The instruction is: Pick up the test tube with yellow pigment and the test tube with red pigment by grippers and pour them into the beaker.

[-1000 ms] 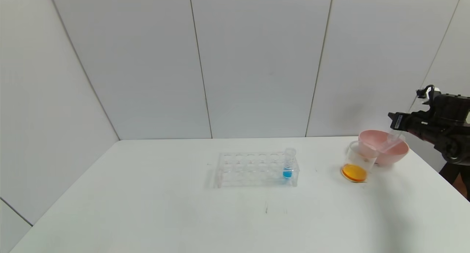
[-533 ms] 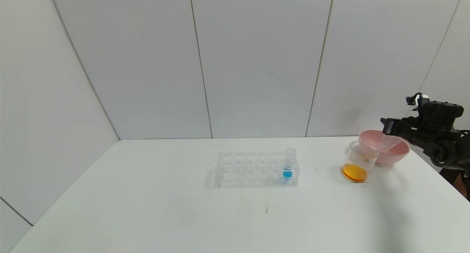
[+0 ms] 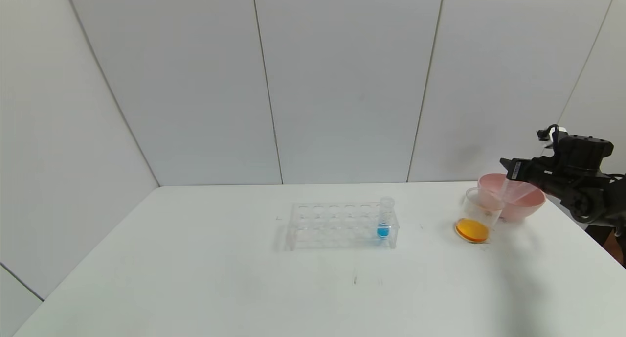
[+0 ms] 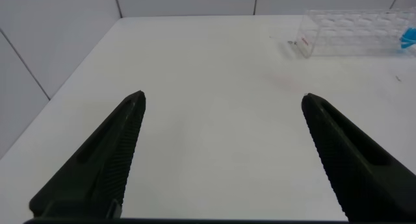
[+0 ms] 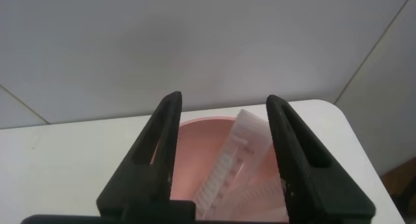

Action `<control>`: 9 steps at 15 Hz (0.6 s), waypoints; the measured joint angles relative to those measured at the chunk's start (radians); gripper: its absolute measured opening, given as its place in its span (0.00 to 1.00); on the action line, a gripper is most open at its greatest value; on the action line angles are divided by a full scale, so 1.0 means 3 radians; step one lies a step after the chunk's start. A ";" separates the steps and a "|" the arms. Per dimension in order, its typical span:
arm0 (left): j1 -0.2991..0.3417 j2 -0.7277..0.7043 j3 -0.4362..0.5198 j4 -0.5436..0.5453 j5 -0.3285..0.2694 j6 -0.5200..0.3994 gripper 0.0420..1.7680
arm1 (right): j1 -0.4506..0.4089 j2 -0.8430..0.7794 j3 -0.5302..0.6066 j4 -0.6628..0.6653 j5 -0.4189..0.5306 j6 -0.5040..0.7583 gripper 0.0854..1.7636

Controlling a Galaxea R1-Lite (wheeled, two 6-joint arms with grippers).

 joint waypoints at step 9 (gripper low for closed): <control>0.0000 0.0000 0.0000 0.0000 0.0000 0.0000 0.97 | 0.0061 -0.0005 -0.0038 0.0002 -0.0016 -0.0032 0.83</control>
